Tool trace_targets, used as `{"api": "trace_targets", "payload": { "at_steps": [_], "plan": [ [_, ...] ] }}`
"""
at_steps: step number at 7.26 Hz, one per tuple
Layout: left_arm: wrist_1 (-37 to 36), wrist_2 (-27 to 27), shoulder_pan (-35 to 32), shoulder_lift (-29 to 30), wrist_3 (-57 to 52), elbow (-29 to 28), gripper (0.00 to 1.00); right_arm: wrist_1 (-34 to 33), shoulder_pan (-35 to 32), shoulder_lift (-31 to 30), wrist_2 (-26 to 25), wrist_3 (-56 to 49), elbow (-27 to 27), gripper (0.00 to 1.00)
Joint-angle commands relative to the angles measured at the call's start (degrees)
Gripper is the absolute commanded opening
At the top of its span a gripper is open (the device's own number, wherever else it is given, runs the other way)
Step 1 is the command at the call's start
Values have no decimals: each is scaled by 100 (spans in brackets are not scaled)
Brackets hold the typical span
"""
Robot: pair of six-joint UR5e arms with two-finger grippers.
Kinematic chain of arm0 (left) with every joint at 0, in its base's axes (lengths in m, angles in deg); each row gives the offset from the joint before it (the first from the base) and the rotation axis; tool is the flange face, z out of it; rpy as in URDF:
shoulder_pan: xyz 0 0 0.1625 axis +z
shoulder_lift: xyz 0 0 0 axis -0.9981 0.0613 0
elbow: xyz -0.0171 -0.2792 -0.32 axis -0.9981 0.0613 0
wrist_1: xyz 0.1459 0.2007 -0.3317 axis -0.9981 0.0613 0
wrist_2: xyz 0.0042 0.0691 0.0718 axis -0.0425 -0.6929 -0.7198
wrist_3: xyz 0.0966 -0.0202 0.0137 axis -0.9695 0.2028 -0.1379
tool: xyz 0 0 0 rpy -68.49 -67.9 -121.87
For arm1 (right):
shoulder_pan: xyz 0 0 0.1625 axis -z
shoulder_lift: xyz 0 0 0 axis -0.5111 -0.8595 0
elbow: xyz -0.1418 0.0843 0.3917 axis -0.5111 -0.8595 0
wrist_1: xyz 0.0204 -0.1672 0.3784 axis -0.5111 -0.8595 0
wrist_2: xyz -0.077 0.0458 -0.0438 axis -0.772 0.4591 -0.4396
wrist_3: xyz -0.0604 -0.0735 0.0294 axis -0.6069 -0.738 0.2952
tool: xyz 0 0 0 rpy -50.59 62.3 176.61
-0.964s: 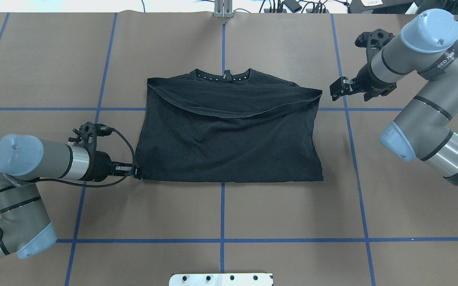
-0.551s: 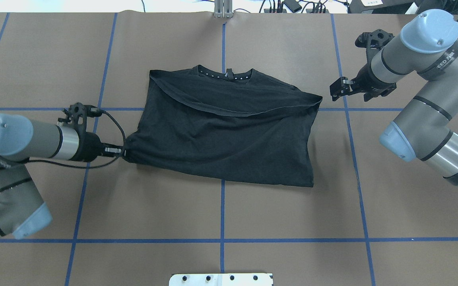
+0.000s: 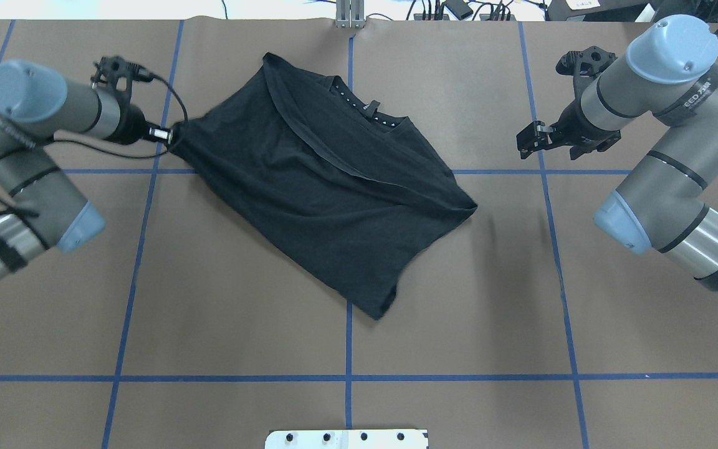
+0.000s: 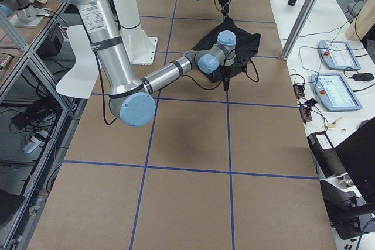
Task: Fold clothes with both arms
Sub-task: 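Drag the shirt edge with the left gripper away from the robot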
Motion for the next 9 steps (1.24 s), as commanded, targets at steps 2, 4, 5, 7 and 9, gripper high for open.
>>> {"api": "trace_targets", "payload": {
  "at_steps": [2,4,5,7,9],
  "plan": [
    [437,-418,-357,1824,-678,-2710,0,0,3,19,3,0,-16,100],
    [889,-402,-392,2004,-870,-3158,13,-9,3,45,-6,0,-25,100],
    [898,-376,-488,1987,-1124,-2888,99,-9,20,80,-6,0,-34,100],
    [828,785,-969,1856,-1135,-2438,100,-9,29,289,-6,200,-217,100],
    [819,1294,-1008,1297,-1083,-1704,100,96,125,1025,-15,998,-839,100]
  ]
}}
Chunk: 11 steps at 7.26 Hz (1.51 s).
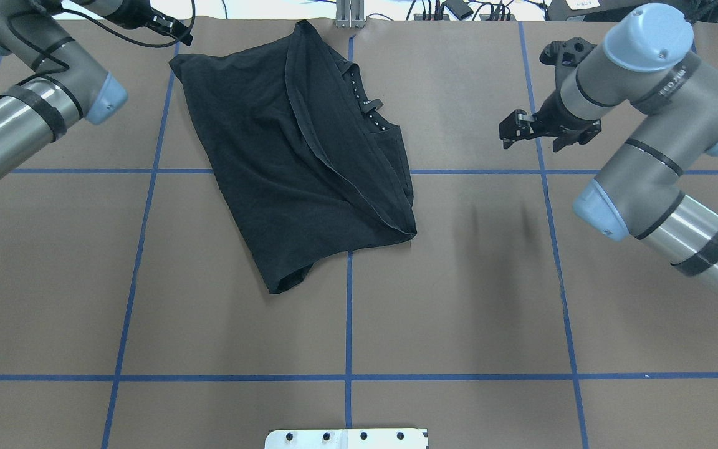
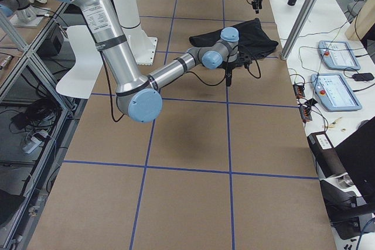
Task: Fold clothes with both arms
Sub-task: 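Move the right gripper onto the shirt's collar side and grasp it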
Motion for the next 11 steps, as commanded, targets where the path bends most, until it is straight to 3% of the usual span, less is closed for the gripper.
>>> {"api": "trace_targets", "payload": {
  "at_steps": [1,3,6,8,11],
  "plan": [
    [2,296,-36,-578,58,800,100,548,128,736,-7,958,-822,100],
    [19,262,-19,-772,137,1092,100,1157,356,1403,-50,1646,-1754,99],
    [37,253,-19,-781,190,1216,100,1492,901,1468,-505,2376,-1785,98],
    [54,253,-10,-922,207,1444,100,1502,1078,1477,-613,2527,-1741,86],
    [54,235,-10,-1001,269,1585,100,1502,1376,1468,-945,2571,-1741,83]
  ]
}}
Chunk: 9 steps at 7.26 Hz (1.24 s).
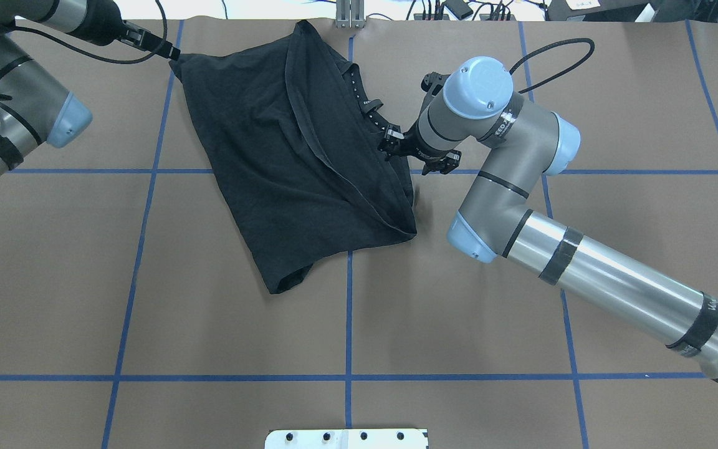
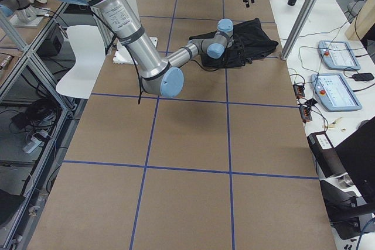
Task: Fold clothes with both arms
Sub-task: 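Move the right gripper onto the shirt's collar side and grasp it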
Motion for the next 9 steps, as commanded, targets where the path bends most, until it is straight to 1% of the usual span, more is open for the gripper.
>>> {"api": "trace_targets", "payload": {
  "at_steps": [1,2,3,5,6,7,8,9],
  "plan": [
    [0,-7,0,-35,1,44,100,1,203,-38,-204,17,10,79],
    [0,-7,9,-35,1,44,100,1,247,-65,-230,17,10,75],
    [0,-7,9,-43,1,44,100,1,265,-74,-231,17,10,70],
    [0,-7,9,-44,10,44,100,-8,265,-74,-222,8,10,45],
    [0,-7,9,-44,10,44,100,-8,265,-74,-222,0,19,26],
    [0,-7,9,-35,10,36,100,-8,265,-91,-213,0,37,10],
    [0,-7,9,-43,10,35,100,-25,256,-118,-213,0,106,0],
    [0,-7,9,-44,10,35,100,-60,247,-135,-196,0,212,0]
  ]
}}
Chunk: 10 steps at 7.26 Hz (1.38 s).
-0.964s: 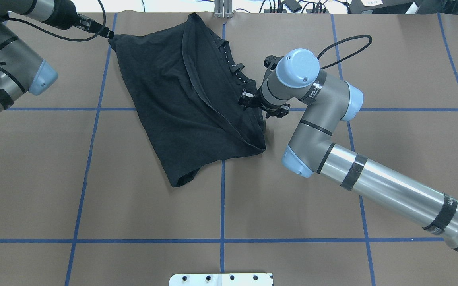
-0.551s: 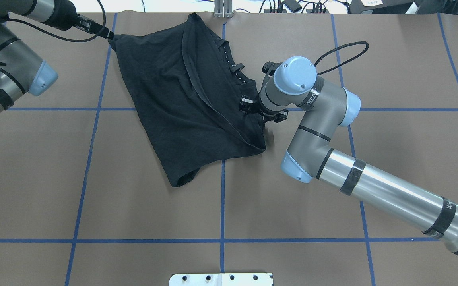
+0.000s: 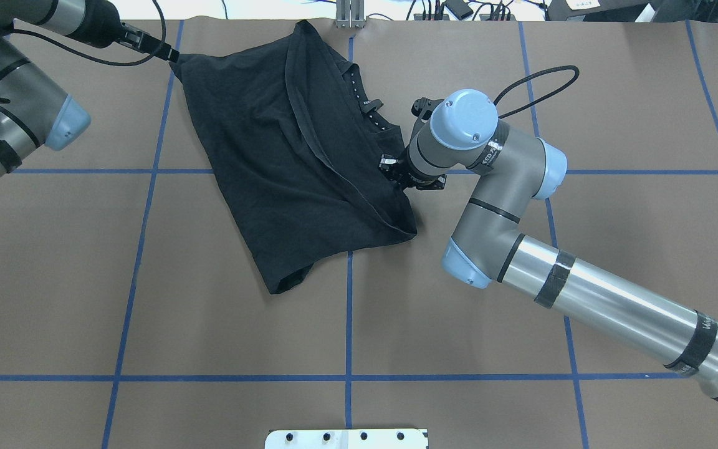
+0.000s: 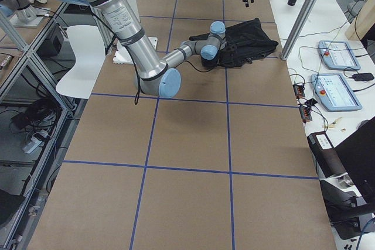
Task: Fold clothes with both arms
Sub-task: 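Pull the shirt with the right gripper toward the robot, straightening it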
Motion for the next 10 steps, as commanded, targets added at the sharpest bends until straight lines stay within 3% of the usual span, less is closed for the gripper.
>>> {"api": "trace_targets", "payload": {
  "at_steps": [1,3,5,8,10],
  "plan": [
    [0,0,0,-3,9,-1,100,-41,-9,-50,40,0,149,0],
    [0,0,0,-3,26,-1,100,-77,8,-329,49,8,594,0],
    [-35,17,0,-11,35,-10,100,-757,332,-568,6,288,1550,0],
    [-35,88,87,-90,394,33,100,-1769,1490,-656,-923,826,2694,0],
    [26,88,193,-222,404,42,100,-1975,1975,-1302,-1302,826,3397,0]
  ]
}}
